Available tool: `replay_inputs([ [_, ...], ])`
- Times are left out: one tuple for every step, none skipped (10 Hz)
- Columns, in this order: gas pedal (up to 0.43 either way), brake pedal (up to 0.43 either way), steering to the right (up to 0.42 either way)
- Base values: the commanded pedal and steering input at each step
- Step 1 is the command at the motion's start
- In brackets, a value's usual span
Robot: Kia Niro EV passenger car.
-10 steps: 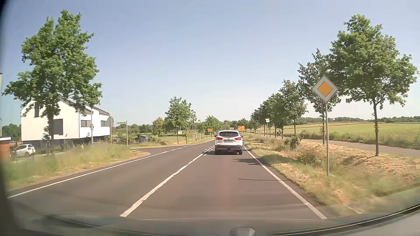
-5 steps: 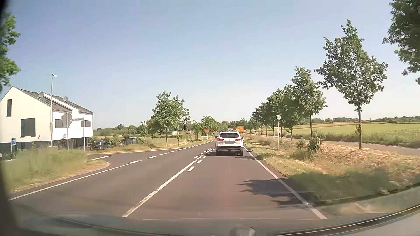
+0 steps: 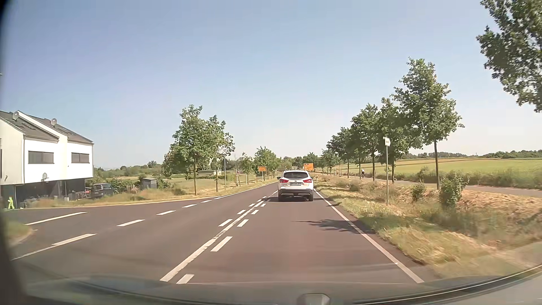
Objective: Follow the waypoints while adhering to traffic rules and regulations
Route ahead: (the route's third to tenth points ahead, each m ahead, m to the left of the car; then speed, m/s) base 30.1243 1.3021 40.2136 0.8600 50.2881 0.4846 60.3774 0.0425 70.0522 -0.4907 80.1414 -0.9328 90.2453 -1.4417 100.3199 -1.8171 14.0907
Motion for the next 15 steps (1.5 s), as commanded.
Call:
replay_inputs([
  [0.0,0.03,0.004],
  [0.0,0.03,0.004],
  [0.0,0.03,0.004],
  [0.0,0.03,0.004],
  [0.0,0.03,0.004],
  [0.0,0.03,0.004],
  [0.0,0.03,0.004],
  [0.0,0.03,0.005],
  [0.0,0.03,0.005],
  [0.0,0.03,0.005],
  [0.0,0.03,0.006],
  [0.0,0.03,0.007],
  [0.0,0.03,0.006],
  [0.0,0.03,0.006],
  [0.0,0.03,0.006],
])
